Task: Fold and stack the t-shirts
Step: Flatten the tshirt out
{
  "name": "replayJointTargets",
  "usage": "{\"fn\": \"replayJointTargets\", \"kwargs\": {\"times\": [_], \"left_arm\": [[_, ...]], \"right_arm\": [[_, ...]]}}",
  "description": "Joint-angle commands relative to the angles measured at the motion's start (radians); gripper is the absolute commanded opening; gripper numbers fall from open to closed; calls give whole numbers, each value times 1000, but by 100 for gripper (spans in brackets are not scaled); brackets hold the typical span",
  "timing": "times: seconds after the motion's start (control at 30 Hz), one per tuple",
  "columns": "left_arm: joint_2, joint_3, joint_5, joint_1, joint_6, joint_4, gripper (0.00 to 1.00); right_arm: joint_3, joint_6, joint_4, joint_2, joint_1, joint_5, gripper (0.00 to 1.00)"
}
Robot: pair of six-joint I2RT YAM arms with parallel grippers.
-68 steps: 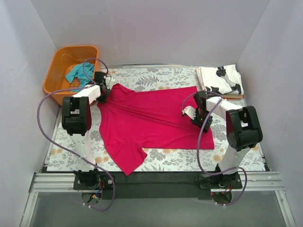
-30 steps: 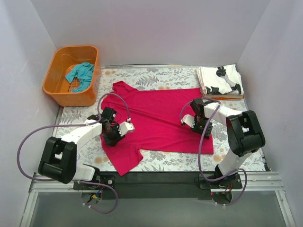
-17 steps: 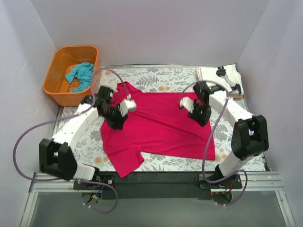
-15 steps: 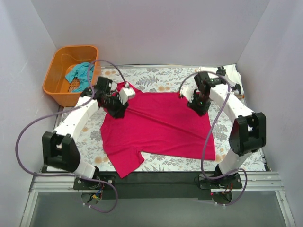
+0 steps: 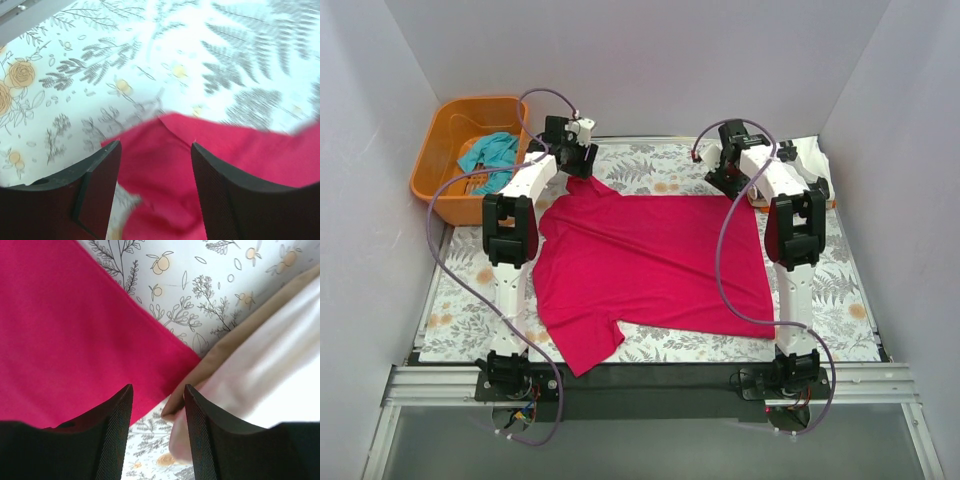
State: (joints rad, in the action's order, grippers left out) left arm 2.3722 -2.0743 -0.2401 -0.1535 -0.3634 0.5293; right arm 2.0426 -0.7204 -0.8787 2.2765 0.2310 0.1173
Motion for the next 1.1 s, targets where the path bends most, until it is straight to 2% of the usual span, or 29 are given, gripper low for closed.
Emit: {"fn": "replayJointTargets", "kwargs": {"times": [0.0,0.13,0.37,0.4,0.5,0.53,0.63,0.73,0.8,0.97,1.07], "left_arm": [[39,-109,97,11,-34,-32,56],[70,-73,143,29,-22,-72,56],[70,36,114,49,-13,-97,52],[70,40,101,51,-12,-97,43],[81,42,84,54,-16,-106,30],[94,25,65,54,-16,-104,22],[154,-57,55,52,-31,-107,8],[214,-142,64,48,-43,-101,1],[265,-208,84,46,-48,-109,0],[315,-240,146,37,-42,-211,0],[340,-268,171,35,-45,-239,0]], "right_arm": [[39,-30,46,35,2,62,45],[14,-34,73,75,1,76,44],[1,-34,98,98,2,56,43],[-2,-37,96,109,2,58,42],[1,-39,106,130,2,56,41],[2,-34,113,136,1,50,42],[28,-19,135,164,1,71,40],[62,-2,164,199,2,137,36],[79,10,176,218,1,174,35],[105,25,196,242,2,231,32],[108,47,202,230,2,229,34]]}}
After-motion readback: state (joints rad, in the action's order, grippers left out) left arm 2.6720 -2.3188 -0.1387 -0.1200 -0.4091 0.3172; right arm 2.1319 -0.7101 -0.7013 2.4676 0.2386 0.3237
